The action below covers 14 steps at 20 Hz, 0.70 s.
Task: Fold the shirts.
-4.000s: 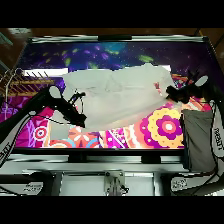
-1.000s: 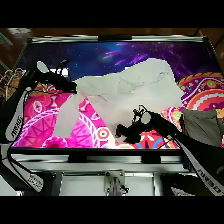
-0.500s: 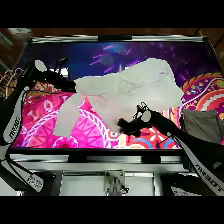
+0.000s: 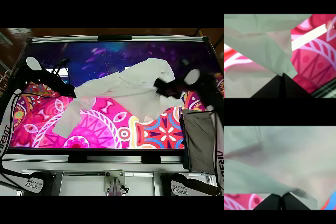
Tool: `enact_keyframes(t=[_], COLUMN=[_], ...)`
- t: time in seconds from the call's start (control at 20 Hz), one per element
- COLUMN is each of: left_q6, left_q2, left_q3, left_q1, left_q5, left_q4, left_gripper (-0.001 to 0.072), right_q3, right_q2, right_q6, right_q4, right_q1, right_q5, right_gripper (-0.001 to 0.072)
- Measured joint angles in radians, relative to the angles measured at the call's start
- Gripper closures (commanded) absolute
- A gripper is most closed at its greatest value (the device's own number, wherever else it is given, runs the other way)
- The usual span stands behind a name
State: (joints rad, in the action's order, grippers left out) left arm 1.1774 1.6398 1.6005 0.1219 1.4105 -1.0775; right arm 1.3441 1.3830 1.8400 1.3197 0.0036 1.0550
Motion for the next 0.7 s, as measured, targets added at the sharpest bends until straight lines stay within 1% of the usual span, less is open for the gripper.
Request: enact_keyframes(t=[0.15, 0.25, 0.35, 0.45, 0.6, 0.7], left_q6=[-0.023, -0.034, -0.049, -0.057, -0.065, -0.084], left_q2=[-0.062, -0.094, -0.135, -0.175, -0.223, -0.246], left_q3=[-0.063, -0.082, -0.082, -0.049, 0.037, 0.084], left_q1=[0.087, 0.144, 0.172, 0.164, 0.116, 0.097], left_q5=[0.02, 0.026, 0.02, 0.013, 0.005, -0.005], left_q4=[0.122, 0.205, 0.274, 0.311, 0.375, 0.457], left_gripper=[0.0666, 0.0665, 0.0666, 0.0665, 0.0665, 0.0666], right_q3=[0.156, 0.247, 0.334, 0.42, 0.538, 0.585], right_q2=[0.026, 0.048, 0.071, 0.095, 0.131, 0.145], right_q6=[-0.063, -0.089, -0.121, -0.154, -0.198, -0.236], right_q4=[0.007, 0.007, -0.011, -0.026, -0.052, -0.094], right_q1=[-0.066, -0.087, -0.095, -0.099, -0.104, -0.103], right_q5=[-0.01, -0.056, -0.137, -0.223, -0.34, -0.386], right_gripper=[0.0652, 0.0652, 0.0652, 0.0652, 0.0652, 0.0651])
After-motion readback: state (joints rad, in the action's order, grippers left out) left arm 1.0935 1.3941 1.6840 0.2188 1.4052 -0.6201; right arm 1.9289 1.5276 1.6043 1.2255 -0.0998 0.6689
